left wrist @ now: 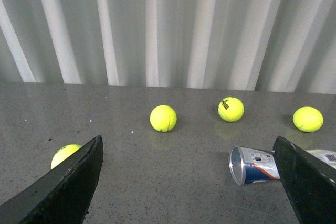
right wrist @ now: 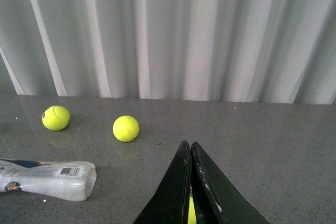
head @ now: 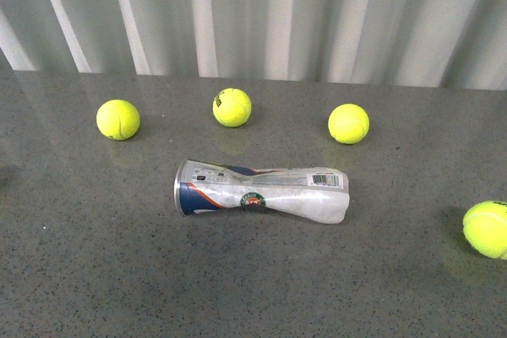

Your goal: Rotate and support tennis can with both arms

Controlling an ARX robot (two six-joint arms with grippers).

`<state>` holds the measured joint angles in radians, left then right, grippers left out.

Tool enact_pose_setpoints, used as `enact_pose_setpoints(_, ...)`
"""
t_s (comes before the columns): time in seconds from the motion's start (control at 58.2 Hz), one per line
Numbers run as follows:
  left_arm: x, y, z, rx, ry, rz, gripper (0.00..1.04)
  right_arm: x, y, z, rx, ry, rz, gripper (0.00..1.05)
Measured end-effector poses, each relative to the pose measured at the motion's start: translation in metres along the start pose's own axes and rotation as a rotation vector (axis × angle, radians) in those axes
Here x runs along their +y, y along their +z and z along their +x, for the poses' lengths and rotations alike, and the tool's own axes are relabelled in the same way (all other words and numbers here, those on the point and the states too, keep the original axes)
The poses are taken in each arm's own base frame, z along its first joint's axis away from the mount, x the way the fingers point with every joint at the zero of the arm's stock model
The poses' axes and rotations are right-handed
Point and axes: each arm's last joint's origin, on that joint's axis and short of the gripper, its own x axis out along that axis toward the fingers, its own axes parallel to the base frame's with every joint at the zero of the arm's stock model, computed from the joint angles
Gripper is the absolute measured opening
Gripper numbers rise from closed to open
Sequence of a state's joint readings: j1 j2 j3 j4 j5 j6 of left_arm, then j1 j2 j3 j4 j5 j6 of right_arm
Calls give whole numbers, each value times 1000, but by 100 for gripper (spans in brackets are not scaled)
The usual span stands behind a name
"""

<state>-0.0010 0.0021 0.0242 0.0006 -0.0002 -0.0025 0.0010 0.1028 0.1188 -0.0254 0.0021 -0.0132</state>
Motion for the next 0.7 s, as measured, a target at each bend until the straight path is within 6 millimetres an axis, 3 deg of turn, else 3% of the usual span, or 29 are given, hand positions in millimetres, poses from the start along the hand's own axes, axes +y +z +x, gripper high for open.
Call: enact_pose_setpoints(0.704, 0, 0, 0, 0, 0, 0, 98, 0, -29, 0, -5, 0, 1, 3)
